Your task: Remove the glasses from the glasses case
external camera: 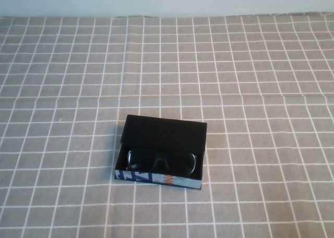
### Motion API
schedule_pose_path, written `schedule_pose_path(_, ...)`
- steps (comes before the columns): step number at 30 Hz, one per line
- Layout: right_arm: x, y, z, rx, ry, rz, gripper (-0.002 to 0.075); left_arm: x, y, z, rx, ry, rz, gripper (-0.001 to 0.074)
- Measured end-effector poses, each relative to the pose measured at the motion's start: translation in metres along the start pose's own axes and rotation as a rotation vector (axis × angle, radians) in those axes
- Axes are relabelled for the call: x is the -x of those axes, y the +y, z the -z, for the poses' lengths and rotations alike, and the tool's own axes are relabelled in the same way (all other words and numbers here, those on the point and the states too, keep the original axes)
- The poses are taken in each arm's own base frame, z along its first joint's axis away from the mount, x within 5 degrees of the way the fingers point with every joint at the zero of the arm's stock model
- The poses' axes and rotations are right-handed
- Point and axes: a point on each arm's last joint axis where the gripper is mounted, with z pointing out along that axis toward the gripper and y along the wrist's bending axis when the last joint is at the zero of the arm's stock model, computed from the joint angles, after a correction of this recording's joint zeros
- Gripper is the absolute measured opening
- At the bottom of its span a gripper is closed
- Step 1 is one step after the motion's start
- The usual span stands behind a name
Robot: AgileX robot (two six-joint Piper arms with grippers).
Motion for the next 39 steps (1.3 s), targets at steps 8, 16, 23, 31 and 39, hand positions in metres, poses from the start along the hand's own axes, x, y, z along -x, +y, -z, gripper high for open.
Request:
schedule_pose_path(8,0.001,0.004,0.0,0.022,0.015,-0.236,-0.0018,0.0,0.0,0.0,0.0,0.0,0.0,-0.0005)
schedule_pose_path(16,0.026,0.056,-0.031,-0.05,0.546,-0.018,-0.0018,0.0,0.0,0.0,0.0,0.0,0.0,-0.0004)
schedule_pose_path(23,0.051,0.081,-0.1,-0.089,0.901,0.2,-0.0018,0.0,0.0,0.0,0.0,0.0,0.0,-0.0004)
schedule_pose_path(31,0.03,0.128,-0.203,0.062,1.17,0.487,-0.0018,0.0,0.0,0.0,0.0,0.0,0.0,-0.0004)
schedule_pose_path(39,-0.043,0.196,-0.268,0.33,1.406,0.862,-0.0018,0.0,0.0,0.0,0.0,0.0,0.0,-0.0004)
